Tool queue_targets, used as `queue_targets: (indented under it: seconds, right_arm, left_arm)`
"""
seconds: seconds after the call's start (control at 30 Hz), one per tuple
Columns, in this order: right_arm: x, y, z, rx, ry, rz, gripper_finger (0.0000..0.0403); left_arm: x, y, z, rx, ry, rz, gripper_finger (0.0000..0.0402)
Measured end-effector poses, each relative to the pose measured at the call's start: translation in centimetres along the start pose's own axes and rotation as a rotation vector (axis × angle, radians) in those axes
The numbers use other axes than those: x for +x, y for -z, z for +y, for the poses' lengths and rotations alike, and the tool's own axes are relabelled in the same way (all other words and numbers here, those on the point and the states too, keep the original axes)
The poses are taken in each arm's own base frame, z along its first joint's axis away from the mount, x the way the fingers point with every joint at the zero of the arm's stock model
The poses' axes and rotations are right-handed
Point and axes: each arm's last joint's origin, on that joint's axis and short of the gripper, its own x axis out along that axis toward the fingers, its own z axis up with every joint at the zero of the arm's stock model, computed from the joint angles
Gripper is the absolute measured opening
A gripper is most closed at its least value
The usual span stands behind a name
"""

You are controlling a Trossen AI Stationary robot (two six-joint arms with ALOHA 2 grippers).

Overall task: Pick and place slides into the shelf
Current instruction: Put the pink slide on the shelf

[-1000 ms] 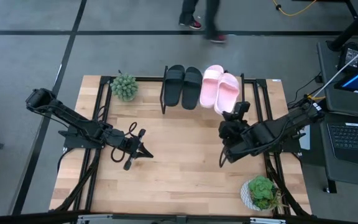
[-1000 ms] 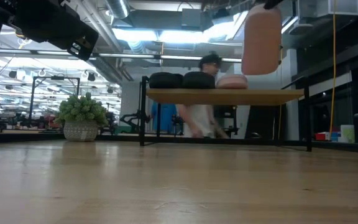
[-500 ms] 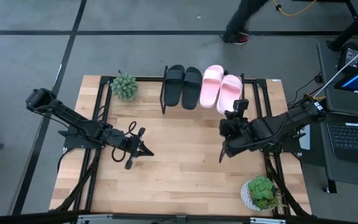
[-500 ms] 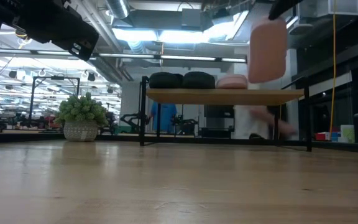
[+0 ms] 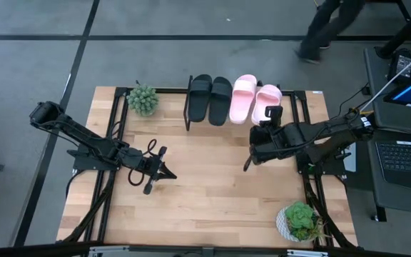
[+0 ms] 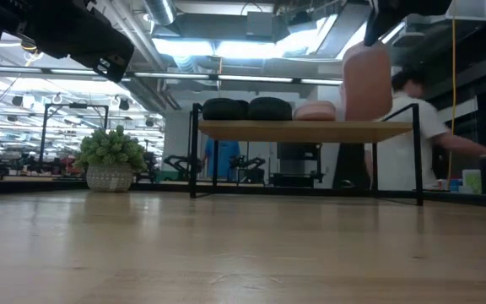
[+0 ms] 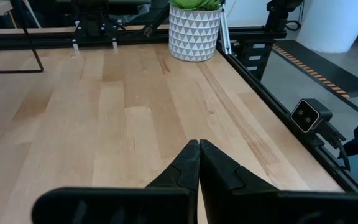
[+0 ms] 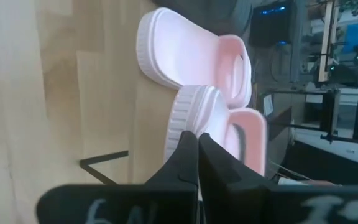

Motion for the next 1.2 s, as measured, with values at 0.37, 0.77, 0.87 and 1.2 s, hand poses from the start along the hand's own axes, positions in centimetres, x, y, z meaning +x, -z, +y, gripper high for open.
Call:
queue_targets:
  seconds: [0.37,0.77,0.87,1.2]
  right_arm:
    - [0.8,0.0,-0.5,-0.002,-0.06,0.041,0.0]
    - [2.8,-0.9,-2.1,0.004,-0.094,0.036,0.0]
    - [3.3,-1.0,-2.6,0.004,-0.092,0.045,0.0]
    - [3.9,-1.0,-3.1,-0.008,-0.072,0.055,0.0]
  left_arm:
    - [0.0,0.0,0.0,0.0,0.0,-0.004,0.0004]
    - [0.0,-0.1,0.0,0.005,0.001,-0.013,0.0004]
    - [0.0,-0.1,0.0,0.005,0.001,-0.014,0.0004]
    - [0.0,-0.1,0.0,0.006,0.001,-0.013,0.0004]
